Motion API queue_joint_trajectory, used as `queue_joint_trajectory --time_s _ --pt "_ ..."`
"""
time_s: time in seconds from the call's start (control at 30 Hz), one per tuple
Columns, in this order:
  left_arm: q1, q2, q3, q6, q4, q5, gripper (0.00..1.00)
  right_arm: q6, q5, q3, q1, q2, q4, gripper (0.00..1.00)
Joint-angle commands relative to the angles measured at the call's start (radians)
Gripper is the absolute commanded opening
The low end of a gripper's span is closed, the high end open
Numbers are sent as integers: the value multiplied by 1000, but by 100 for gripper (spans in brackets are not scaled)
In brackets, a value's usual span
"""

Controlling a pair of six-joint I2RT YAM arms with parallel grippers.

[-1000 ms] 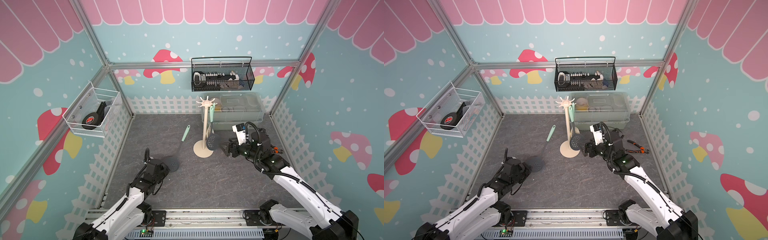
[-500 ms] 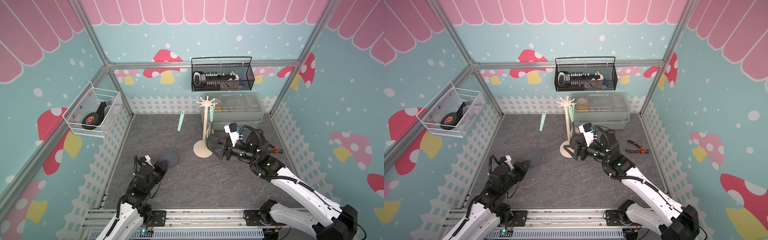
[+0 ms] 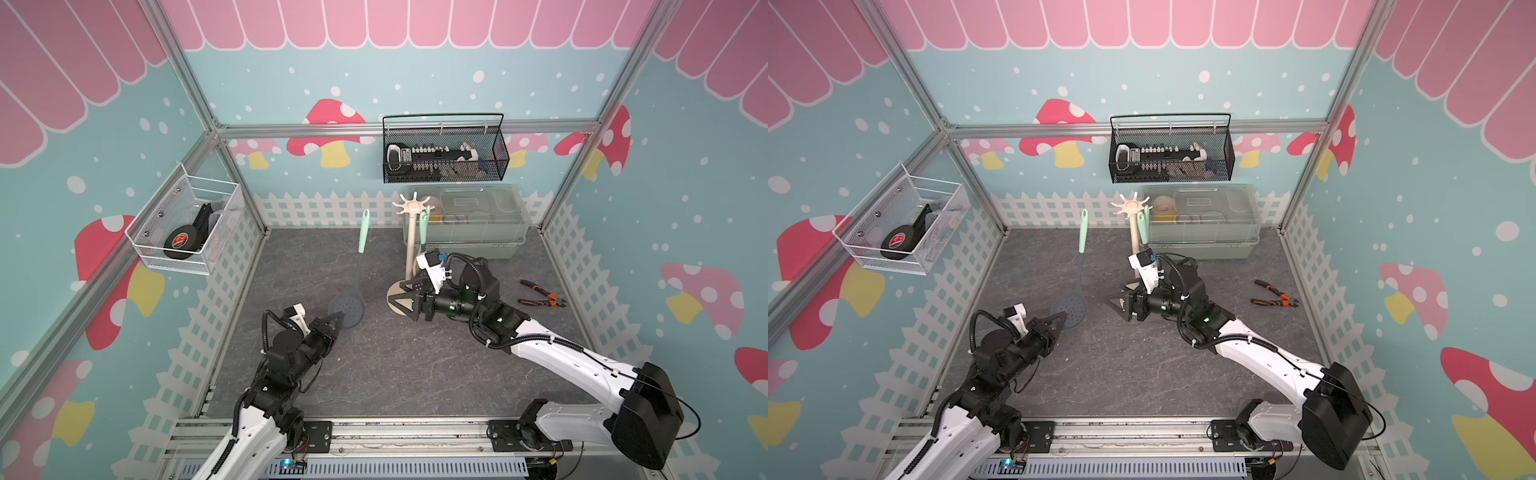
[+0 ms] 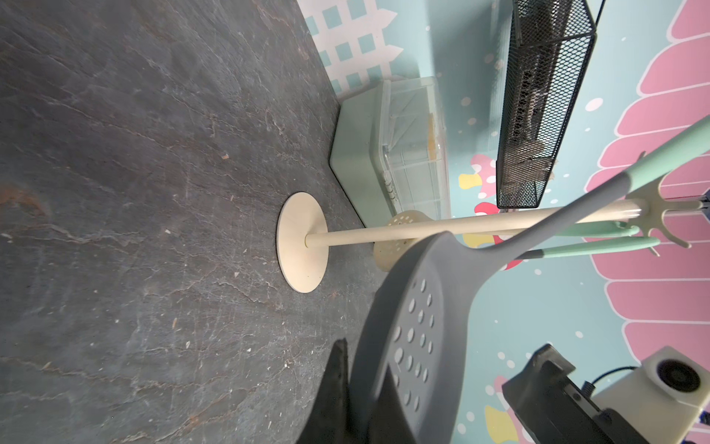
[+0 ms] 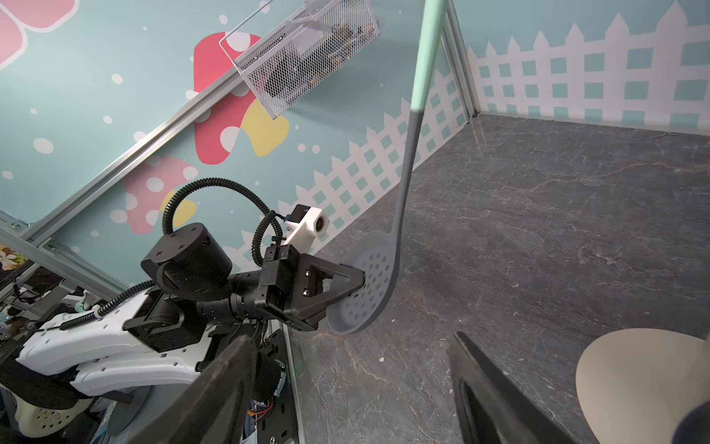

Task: Hang the skimmer on the kitchen utensil rack
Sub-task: Pick up the skimmer from the center of the board.

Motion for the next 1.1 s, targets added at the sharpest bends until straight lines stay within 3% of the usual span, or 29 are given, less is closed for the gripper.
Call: queue_joint_trajectory --time_s 0.0,0.43,0.67,0.73,0.87,1.0,1.07 --pt "6 -21 9 -40 54 31 0 18 20 69 21 44 64 78" --pt "2 -54 31 -39 20 39 0 87 49 270 64 334 150 69" --pt "1 -63 37 -32 -4 57 0 68 78 350 88 415 134 57" --pt "1 -65 37 -31 -4 60 0 73 80 364 89 431 133 50" --pt "1 -61 53 -19 -9 74 0 83 91 389 90 450 121 20" --pt "1 -64 61 -9 -26 78 2 82 99 393 92 446 120 0" --pt "1 -73 63 -1 -49 73 27 73 96 391 95 431 118 0"
